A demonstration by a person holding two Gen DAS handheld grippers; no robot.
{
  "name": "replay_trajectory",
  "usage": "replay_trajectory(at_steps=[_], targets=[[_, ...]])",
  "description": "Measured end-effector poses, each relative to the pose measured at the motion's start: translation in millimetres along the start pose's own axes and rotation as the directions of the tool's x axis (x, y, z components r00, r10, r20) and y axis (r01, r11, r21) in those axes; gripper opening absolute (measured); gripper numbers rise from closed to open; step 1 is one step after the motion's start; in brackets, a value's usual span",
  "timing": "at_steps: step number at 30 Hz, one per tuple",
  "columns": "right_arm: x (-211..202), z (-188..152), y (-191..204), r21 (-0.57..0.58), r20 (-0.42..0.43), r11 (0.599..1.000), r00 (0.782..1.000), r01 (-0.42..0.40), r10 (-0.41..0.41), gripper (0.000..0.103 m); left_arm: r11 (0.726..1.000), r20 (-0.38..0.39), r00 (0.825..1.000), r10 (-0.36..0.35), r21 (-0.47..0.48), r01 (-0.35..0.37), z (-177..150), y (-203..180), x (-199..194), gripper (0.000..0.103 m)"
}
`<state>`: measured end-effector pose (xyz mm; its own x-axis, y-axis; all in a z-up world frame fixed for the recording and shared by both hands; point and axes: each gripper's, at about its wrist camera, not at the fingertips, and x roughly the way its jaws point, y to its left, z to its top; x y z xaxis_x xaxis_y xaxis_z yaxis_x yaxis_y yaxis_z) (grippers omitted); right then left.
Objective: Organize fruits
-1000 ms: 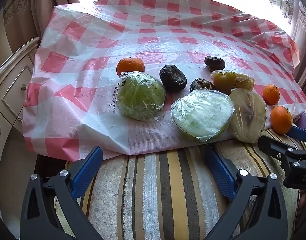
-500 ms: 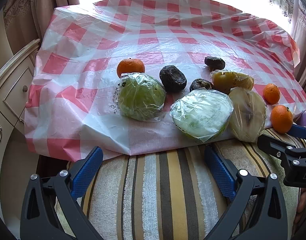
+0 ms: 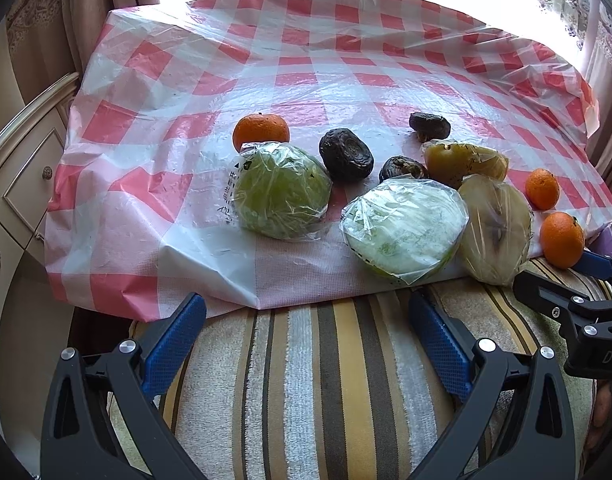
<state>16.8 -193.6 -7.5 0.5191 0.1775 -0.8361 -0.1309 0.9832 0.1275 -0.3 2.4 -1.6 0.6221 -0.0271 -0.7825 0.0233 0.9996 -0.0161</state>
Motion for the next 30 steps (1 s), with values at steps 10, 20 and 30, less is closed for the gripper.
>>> replay_trajectory(at_steps=[10, 20, 30], targets=[[0.4, 0.2, 0.0, 0.000, 0.000, 1.000, 1.000, 0.000, 0.000, 0.102, 1.000, -0.001, 1.000, 0.001, 0.002, -0.001, 0.4, 0.6, 0.2, 0.098], [0.3, 0.0, -0.2, 0.000, 0.000, 1.000, 1.000, 0.000, 0.000, 0.102, 1.000, 0.001, 1.000, -0.004, -0.002, 0.004, 0.5, 0.5, 0.0, 0.098], [-2.2, 2.1, -4.5, 0.008, -0.010, 0.999, 0.999, -0.038, 0.038, 0.102, 0.994, 0.058, 0.994, -0.096, -0.056, 0.099, 0.1, 12.1, -5.5, 0.098]])
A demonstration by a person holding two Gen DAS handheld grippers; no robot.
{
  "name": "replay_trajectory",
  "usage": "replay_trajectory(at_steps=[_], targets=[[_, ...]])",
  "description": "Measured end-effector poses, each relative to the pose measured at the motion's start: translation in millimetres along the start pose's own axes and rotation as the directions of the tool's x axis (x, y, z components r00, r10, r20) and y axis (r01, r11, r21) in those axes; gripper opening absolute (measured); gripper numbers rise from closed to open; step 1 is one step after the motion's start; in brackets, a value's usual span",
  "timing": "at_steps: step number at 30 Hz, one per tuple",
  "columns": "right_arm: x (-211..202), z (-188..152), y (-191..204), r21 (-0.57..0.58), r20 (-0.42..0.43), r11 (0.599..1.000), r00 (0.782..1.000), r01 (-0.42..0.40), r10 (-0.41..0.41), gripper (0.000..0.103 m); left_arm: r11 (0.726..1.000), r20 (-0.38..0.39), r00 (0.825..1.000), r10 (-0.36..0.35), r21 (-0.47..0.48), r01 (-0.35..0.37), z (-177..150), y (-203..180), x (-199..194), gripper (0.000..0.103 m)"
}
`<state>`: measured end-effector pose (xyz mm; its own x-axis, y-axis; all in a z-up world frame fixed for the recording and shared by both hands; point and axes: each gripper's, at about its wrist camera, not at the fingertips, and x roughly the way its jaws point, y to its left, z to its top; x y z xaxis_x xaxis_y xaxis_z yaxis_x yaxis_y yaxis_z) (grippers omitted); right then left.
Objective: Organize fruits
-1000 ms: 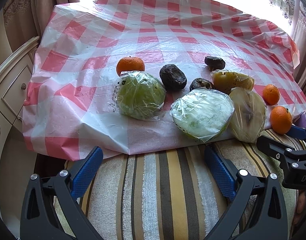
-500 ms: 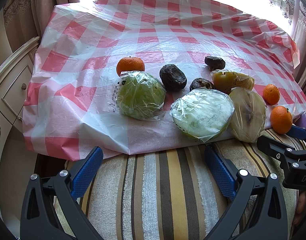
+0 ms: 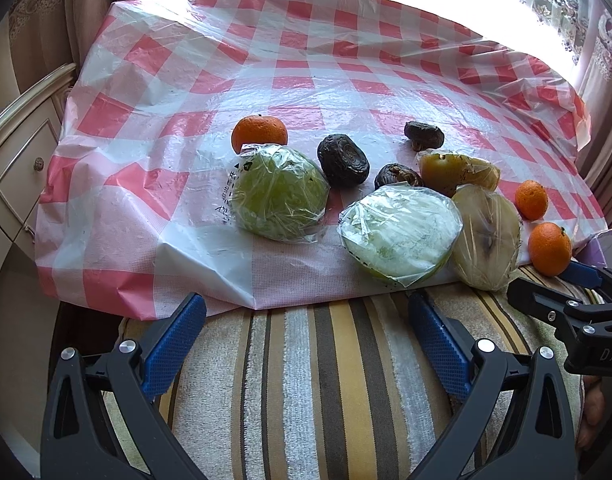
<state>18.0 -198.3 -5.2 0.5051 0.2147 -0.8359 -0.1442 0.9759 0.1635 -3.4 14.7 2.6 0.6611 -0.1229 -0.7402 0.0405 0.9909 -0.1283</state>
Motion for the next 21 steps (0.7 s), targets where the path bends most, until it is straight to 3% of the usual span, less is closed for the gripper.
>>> replay_trajectory(at_steps=[8, 11, 13, 17, 21], targets=[[-12.7, -3.9, -11.0, 0.033, 0.064, 0.997, 0.996, -0.068, 0.065, 0.102, 0.995, 0.042, 0.994, -0.102, -0.002, 0.102, -1.0, 3.1, -13.8, 0.096], [-24.5, -6.7, -17.7, 0.063, 0.115, 0.996, 0.992, -0.063, 0.055, 0.102, 0.986, 0.056, 0.985, -0.165, 0.028, 0.164, 1.8, -2.9, -20.5, 0.090], [-33.1, -7.3, -24.7, 0.093, 0.152, 0.994, 0.988, -0.056, 0.041, 0.102, 0.979, 0.044, 0.979, -0.199, 0.056, 0.196, 4.7, -9.6, -22.0, 0.082], [-37.8, -3.4, -31.4, 0.086, 0.157, 0.996, 0.987, -0.004, -0.010, 0.102, 0.975, 0.003, 0.977, -0.215, 0.061, 0.214, 10.8, -14.3, -15.7, 0.082], [-32.8, -0.2, -33.9, 0.084, 0.137, 0.996, 0.991, -0.005, -0.007, 0.101, 0.964, -0.056, 0.964, -0.261, 0.025, 0.263, 20.2, -10.6, -5.3, 0.081]])
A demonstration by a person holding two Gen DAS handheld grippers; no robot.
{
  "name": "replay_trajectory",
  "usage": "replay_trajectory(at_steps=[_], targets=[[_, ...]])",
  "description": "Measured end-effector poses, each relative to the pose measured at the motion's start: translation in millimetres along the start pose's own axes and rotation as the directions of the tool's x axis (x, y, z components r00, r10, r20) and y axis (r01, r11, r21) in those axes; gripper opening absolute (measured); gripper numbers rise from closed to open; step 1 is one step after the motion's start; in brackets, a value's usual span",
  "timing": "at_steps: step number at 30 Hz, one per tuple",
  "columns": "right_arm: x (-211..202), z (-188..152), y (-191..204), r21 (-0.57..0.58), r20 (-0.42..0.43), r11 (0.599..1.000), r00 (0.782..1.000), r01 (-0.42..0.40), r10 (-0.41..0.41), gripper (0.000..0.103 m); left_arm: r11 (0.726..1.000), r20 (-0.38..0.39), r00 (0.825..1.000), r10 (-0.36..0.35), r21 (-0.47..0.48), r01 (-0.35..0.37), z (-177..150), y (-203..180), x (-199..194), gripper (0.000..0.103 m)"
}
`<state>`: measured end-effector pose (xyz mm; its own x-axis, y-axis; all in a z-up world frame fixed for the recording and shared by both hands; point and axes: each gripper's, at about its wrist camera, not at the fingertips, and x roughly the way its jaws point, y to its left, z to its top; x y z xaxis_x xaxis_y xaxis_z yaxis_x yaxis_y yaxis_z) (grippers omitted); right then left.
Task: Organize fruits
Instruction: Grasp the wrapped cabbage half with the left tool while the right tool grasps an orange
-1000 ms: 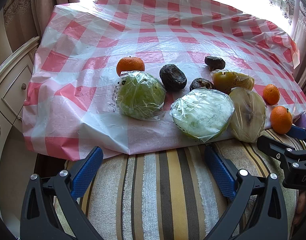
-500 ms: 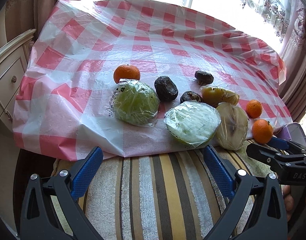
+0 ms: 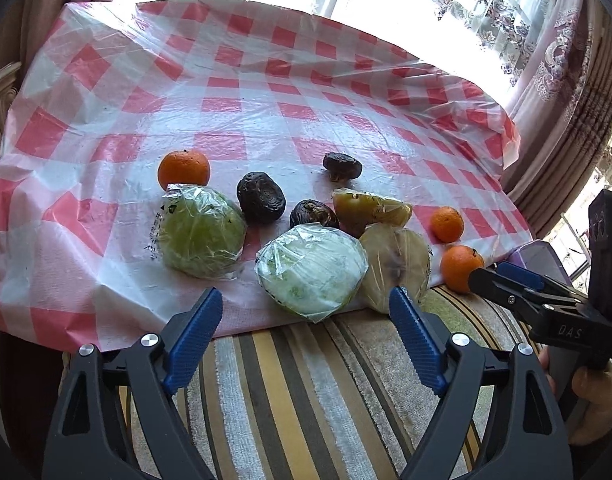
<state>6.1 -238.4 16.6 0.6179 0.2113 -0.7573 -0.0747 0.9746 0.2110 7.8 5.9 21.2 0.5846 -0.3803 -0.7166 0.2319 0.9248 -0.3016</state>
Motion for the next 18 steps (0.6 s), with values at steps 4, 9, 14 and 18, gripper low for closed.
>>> replay_trajectory(at_steps=[4, 9, 14, 18], targets=[[9.1, 4.9, 7.2, -0.040, -0.027, 0.999, 1.000, 0.005, -0.007, 0.097, 0.999, -0.028, 0.999, -0.038, -0.016, 0.037, 4.9, 3.9, 8.8, 0.075], [19.9, 8.8, 10.1, -0.049, -0.052, 0.999, 0.999, 0.000, -0.002, 0.084, 0.997, -0.042, 0.997, -0.072, -0.033, 0.071, 10.6, 7.5, 16.9, 0.075], [24.5, 7.8, 11.9, -0.054, -0.067, 0.998, 0.998, -0.010, 0.007, 0.069, 0.994, -0.063, 0.993, -0.101, -0.056, 0.097, 12.6, 11.2, 23.8, 0.066], [27.2, 7.1, 10.7, -0.045, -0.081, 0.999, 0.996, -0.024, 0.020, 0.049, 0.994, -0.075, 0.993, -0.095, -0.056, 0.091, 13.0, 10.4, 26.4, 0.059]])
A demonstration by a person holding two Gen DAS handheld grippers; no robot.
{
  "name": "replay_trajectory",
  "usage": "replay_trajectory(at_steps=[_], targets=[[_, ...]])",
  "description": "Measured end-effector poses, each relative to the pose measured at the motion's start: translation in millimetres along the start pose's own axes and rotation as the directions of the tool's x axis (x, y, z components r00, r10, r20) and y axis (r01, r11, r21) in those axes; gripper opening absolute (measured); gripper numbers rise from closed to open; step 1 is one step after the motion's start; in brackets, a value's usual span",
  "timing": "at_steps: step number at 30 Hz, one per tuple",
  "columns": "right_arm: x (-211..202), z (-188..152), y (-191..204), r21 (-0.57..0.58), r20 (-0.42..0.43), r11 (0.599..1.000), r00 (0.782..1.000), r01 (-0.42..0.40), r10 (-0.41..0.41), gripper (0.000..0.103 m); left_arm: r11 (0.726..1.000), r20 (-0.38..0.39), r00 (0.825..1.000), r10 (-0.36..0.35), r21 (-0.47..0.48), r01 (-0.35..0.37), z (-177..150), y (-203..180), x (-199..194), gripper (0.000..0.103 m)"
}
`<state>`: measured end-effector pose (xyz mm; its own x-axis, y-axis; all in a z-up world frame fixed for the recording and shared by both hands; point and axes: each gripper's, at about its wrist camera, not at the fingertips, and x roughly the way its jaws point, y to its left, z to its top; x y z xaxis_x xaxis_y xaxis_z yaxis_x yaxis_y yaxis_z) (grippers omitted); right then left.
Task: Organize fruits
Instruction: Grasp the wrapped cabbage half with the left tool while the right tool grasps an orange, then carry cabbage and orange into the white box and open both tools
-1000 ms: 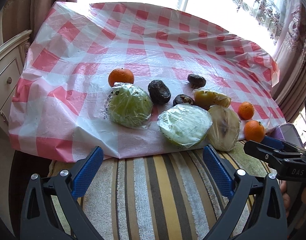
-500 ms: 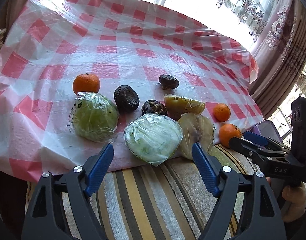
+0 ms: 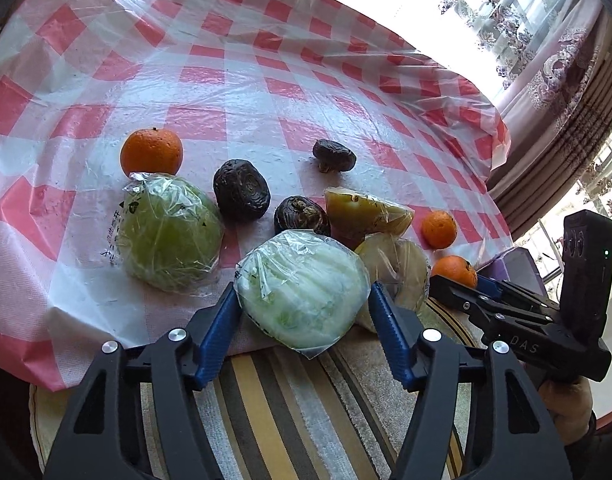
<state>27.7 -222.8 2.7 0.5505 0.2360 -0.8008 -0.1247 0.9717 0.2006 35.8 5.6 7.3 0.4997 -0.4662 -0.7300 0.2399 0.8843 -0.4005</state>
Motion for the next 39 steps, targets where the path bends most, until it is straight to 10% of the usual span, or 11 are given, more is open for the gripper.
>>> replay_trajectory(at_steps=[22, 39], targets=[[-39.0, -10.2, -23.1, 0.056, 0.059, 0.995, 0.995, -0.078, 0.075, 0.044, 0.988, 0.086, 0.990, 0.109, 0.101, -0.118, -6.6, -30.3, -32.5, 0.056], [-105.3, -38.3, -159.6, 0.278, 0.134, 0.959, 0.987, 0.054, -0.094, 0.044, 0.909, 0.016, 1.000, -0.018, 0.417, 0.010, 0.6, -177.1, 7.7, 0.056]])
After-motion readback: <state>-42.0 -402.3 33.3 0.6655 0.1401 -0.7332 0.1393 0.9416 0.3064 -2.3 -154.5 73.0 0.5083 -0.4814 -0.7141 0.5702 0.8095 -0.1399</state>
